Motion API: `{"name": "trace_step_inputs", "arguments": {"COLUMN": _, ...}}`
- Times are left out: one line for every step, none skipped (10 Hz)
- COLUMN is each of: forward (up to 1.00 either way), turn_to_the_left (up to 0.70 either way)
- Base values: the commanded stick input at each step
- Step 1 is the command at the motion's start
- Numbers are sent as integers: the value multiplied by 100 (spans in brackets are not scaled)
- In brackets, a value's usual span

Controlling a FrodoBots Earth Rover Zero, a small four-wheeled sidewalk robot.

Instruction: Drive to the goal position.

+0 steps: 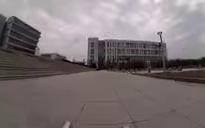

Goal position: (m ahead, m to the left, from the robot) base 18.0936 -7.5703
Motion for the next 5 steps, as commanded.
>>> {"name": "trace_step_inputs", "arguments": {"forward": 70, "turn_to_the_left": 0}}
{"name": "trace_step_inputs", "arguments": {"forward": 70, "turn_to_the_left": 0}}
{"name": "trace_step_inputs", "arguments": {"forward": 70, "turn_to_the_left": 0}}
{"name": "trace_step_inputs", "arguments": {"forward": 70, "turn_to_the_left": 0}}
{"name": "trace_step_inputs", "arguments": {"forward": 70, "turn_to_the_left": 0}}
